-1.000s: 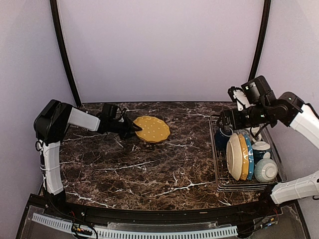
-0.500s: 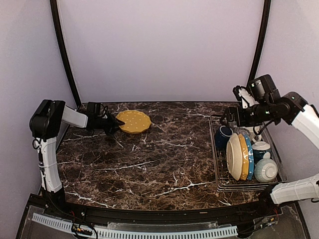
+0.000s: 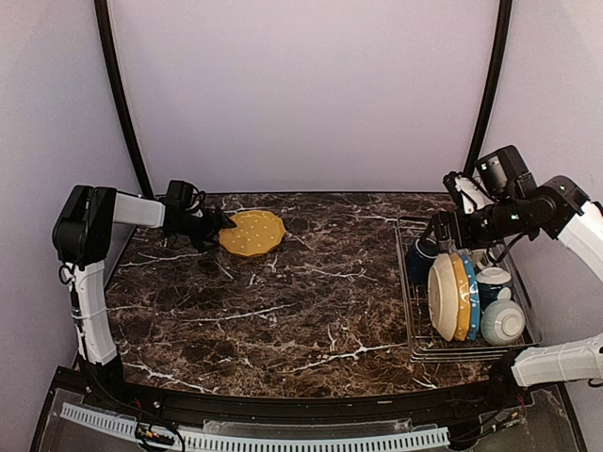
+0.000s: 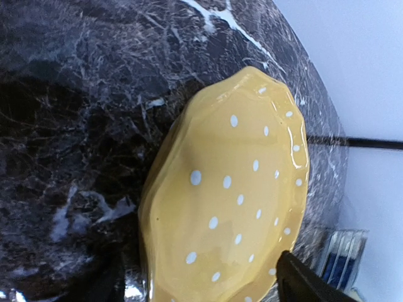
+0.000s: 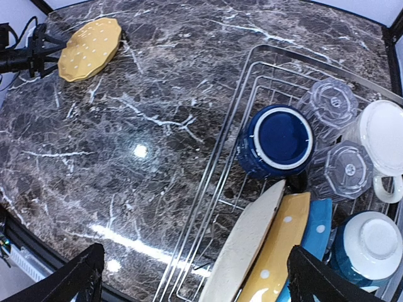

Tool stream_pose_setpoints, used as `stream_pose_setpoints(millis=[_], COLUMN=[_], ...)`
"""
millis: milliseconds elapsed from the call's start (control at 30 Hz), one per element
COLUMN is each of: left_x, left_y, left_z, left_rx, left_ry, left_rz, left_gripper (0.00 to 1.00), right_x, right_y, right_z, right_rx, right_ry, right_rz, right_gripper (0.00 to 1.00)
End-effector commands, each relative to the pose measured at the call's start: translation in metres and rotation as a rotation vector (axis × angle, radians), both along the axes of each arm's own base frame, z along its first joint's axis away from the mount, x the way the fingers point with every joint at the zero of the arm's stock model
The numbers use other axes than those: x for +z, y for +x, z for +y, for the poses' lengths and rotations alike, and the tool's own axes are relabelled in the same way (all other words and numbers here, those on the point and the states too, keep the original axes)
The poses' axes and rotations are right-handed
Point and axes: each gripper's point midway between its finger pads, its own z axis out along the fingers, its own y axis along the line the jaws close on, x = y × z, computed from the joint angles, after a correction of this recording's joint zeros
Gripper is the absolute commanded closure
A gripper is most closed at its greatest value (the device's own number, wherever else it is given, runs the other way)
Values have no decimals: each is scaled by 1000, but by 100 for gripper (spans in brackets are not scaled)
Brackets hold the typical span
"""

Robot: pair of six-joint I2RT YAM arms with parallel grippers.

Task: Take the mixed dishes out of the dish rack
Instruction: Place the plate at the center of the board, then grab the plate from the dish rack.

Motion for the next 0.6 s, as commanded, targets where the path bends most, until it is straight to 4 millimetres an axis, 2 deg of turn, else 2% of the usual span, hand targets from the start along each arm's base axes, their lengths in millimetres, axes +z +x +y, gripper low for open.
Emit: stream_pose_setpoints(millis=[0,67,133,200,333,400,500,567], left_x=[-2,0,3,15,32,46,64,73], left_y=[-29,-33,-39,-46,-62,-70,-82,-91], left_z=[15,18,23,30,36,29,4,-7], left_rx=[-10,-13,-12,-6,-5,-24,-94,-133], left_ry=[135,174,238,300,378,389,388,389], left_rz=[36,32,30,9,-31,-68,-119,-139], left_gripper=[9,3,1,1,1,1,1,1], right_x=[4,4,7,8,2,-4,-17,-26], right_y=[-23,-31,-39,-49,-56,-55,-54,-52], right_z=[19,22,25,26,5,-5,1,1], right_rx=[87,96,99,98,-10,-75,-142,-182], right_ry=[120,140,170,194,130,97,153,155], right_rz=[77,114,148,187,224,238,297,322], right_gripper=[1,2,4,6,14,20,31,34])
